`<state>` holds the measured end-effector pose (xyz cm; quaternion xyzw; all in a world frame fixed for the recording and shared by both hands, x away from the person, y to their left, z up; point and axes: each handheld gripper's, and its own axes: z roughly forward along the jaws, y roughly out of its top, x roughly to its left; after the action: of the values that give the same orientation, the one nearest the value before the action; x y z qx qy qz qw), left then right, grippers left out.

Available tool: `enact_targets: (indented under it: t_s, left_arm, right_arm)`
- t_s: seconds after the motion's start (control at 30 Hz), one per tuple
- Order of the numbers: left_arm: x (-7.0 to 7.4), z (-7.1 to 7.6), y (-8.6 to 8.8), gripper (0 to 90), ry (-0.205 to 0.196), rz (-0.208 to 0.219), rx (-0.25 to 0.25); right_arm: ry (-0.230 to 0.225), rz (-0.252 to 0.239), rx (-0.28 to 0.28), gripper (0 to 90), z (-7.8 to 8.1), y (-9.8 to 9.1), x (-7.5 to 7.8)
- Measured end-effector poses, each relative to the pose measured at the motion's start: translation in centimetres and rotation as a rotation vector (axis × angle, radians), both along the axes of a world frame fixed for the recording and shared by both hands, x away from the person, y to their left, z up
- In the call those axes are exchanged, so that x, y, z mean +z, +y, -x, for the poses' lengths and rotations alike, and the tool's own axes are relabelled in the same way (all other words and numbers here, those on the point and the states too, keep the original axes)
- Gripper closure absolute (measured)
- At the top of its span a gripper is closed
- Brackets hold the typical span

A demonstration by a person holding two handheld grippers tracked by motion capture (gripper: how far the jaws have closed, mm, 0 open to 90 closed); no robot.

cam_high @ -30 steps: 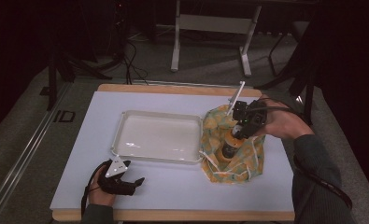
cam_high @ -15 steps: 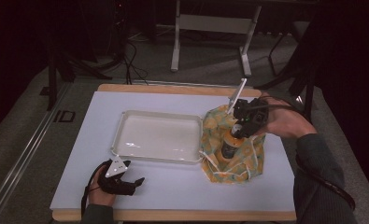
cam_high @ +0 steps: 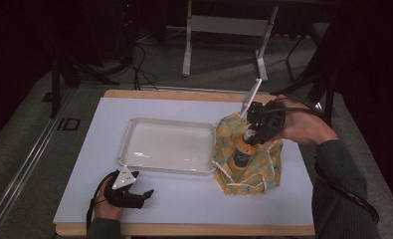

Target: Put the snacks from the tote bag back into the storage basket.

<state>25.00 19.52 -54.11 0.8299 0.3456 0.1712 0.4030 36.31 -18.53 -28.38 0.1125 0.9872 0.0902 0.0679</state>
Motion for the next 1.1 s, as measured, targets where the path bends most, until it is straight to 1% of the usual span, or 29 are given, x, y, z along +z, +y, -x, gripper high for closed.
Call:
enact_targets:
  t_s: [0.23, 0.57, 0.73, 0.97, 1.1]
  left_arm:
    - [0.0, 0.0, 0.0, 16.0, 0.001, 0.000, -0.002]
    - [0.0, 0.0, 0.0, 16.0, 0.001, 0.002, 0.000]
    - [0.0, 0.0, 0.0, 16.0, 0.001, 0.000, 0.000]
    - [0.0, 0.0, 0.0, 15.9, 0.001, 0.001, -0.001]
    - [0.0, 0.0, 0.1, 16.0, 0.000, 0.012, 0.003]
  right_arm:
    - [-0.008, -0.010, 0.016, 59.0, 0.0, 0.9, 0.7]
    - [-0.022, -0.003, 0.035, 58.9, 0.3, 1.7, 1.6]
    - [-0.030, -0.007, 0.034, 59.0, 0.2, 2.1, 2.1]
    - [-0.029, -0.013, 0.046, 58.9, -0.1, 3.0, 2.2]
    - [-0.026, -0.009, 0.052, 58.9, -0.2, 3.7, 2.1]
